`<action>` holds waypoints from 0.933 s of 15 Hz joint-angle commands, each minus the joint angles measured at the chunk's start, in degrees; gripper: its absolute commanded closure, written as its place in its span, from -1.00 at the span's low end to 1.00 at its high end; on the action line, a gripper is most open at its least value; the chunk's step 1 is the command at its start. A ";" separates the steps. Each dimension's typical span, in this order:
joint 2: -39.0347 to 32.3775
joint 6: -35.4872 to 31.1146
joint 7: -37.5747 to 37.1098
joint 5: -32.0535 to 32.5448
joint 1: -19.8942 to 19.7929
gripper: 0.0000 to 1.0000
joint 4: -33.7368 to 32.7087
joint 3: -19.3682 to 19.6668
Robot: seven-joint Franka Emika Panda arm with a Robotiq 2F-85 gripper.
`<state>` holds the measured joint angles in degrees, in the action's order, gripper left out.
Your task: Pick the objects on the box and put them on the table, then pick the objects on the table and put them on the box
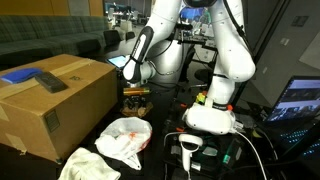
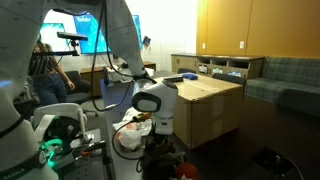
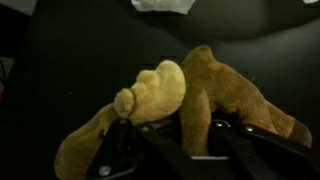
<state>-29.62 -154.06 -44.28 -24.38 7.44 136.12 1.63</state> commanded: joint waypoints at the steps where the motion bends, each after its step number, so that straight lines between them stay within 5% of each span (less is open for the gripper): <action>1: 5.81 0.05 -2.49 3.19 1.98 0.97 5.42 1.45; 8: 21.10 6.49 -13.49 21.88 5.24 0.97 12.30 9.56; 14: 32.84 20.05 -17.11 36.58 -1.74 0.97 6.83 6.81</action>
<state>-3.37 -140.22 -60.65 7.95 9.25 145.12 10.76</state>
